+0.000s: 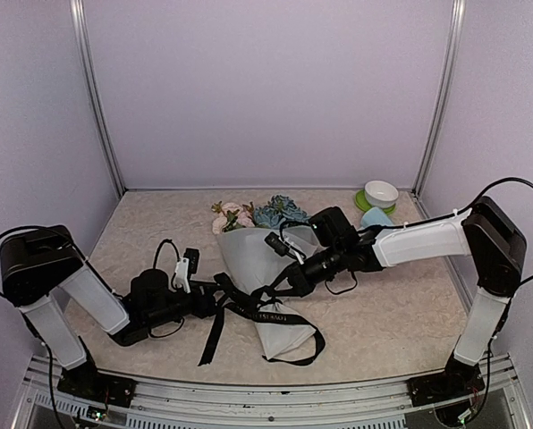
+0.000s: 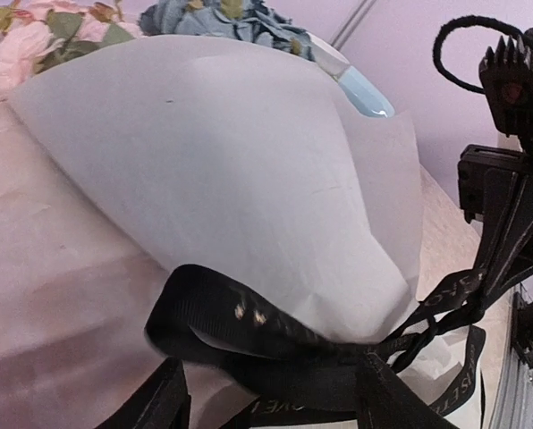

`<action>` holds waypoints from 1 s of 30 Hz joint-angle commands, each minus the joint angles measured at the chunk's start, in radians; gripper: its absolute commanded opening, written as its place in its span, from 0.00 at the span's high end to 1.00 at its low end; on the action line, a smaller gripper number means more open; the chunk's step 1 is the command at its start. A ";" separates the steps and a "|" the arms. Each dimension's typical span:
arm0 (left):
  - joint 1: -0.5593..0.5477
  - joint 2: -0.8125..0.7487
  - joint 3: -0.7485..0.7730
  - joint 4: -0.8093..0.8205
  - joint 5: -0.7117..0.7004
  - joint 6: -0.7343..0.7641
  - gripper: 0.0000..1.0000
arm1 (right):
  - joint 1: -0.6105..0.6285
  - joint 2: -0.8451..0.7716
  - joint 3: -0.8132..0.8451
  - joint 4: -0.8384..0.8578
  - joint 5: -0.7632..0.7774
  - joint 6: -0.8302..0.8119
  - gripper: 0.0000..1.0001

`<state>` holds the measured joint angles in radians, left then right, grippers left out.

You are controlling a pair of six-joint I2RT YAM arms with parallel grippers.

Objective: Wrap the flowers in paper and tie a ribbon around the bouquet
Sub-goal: Cross the half-tied ribbon over the folded bouquet.

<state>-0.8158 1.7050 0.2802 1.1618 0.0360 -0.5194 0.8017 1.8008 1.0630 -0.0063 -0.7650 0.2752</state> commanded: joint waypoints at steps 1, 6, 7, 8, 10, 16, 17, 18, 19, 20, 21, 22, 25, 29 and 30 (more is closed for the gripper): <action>0.004 -0.093 -0.098 0.069 -0.186 -0.057 0.32 | -0.007 0.005 -0.012 0.036 -0.029 0.014 1.00; 0.006 -0.130 -0.117 0.032 -0.289 -0.082 0.12 | -0.007 0.006 -0.012 0.032 -0.032 0.011 1.00; 0.005 -0.137 -0.122 0.031 -0.305 -0.090 0.12 | -0.007 0.005 -0.012 0.032 -0.033 0.012 1.00; 0.001 -0.150 -0.136 0.044 -0.322 -0.092 0.13 | -0.008 0.003 -0.013 0.032 -0.034 0.010 1.00; -0.030 -0.188 -0.179 0.170 -0.342 -0.014 0.21 | -0.008 -0.001 -0.016 0.032 -0.034 0.011 1.00; -0.356 -0.261 0.103 -0.383 -0.252 0.622 0.55 | -0.007 0.002 -0.019 0.027 -0.036 0.009 1.00; -0.386 -0.246 0.134 -0.448 -0.243 0.685 0.55 | -0.007 0.001 -0.019 0.028 -0.036 0.007 1.00; -0.397 -0.232 0.149 -0.491 -0.211 0.737 0.55 | -0.007 -0.001 -0.020 0.028 -0.038 0.006 1.00; -0.400 -0.218 0.174 -0.542 -0.172 0.783 0.53 | -0.007 -0.001 -0.019 0.030 -0.040 0.006 1.00; -0.401 -0.207 0.200 -0.604 -0.140 0.826 0.51 | -0.007 -0.001 -0.019 0.032 -0.043 0.005 1.00; -0.401 -0.192 0.225 -0.657 -0.115 0.868 0.49 | -0.007 0.000 -0.019 0.032 -0.045 0.004 1.00; -0.401 -0.172 0.255 -0.703 -0.095 0.909 0.47 | -0.008 0.001 -0.020 0.032 -0.046 0.004 1.00; -0.380 -0.118 0.332 -0.793 -0.085 0.973 0.45 | -0.008 0.003 -0.023 0.031 -0.046 0.001 1.00; -0.316 -0.096 0.355 -0.803 -0.038 0.946 0.53 | -0.007 -0.007 -0.031 0.036 -0.045 0.002 1.00; -0.301 -0.095 0.357 -0.806 -0.006 0.934 0.57 | -0.007 -0.008 -0.033 0.039 -0.045 0.002 1.00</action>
<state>-1.1709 1.6039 0.6106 0.4427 -0.0612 0.3714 0.8017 1.8008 1.0481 0.0124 -0.7929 0.2821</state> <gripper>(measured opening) 0.478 0.004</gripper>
